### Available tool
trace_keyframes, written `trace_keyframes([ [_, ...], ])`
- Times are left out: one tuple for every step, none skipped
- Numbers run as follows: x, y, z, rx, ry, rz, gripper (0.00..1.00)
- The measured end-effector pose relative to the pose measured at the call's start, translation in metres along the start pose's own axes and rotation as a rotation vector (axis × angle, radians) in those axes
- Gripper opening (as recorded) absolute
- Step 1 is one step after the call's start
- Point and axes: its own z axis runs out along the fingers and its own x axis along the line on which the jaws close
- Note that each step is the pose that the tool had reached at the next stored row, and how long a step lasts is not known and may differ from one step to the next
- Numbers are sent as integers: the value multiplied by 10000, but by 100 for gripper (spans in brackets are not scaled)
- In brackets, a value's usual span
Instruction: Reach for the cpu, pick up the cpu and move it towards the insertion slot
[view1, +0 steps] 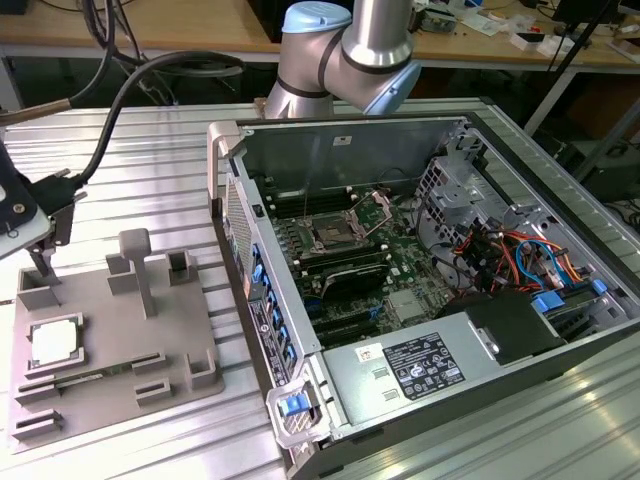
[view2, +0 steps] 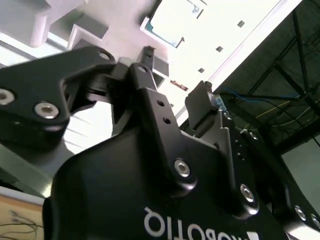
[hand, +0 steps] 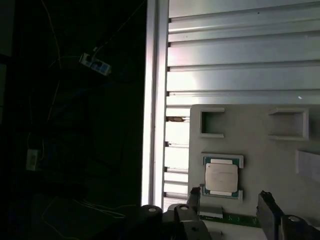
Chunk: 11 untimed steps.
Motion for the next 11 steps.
trace_keyframes([
  [13,4,15,1,-4,-6,60],
  [36,11,42,3,-7,-11,66],
  [51,14,60,11,-7,-11,66],
  [55,18,75,32,-7,-11,66],
  [55,26,89,67,-4,-10,75],
  [55,41,107,97,-2,-10,81],
  [54,56,128,104,-5,-10,87],
  [53,66,149,104,-5,-9,87],
  [52,65,168,105,-4,-14,87],
  [52,65,186,106,-2,-34,87],
  [52,64,205,107,-1,-60,87],
])
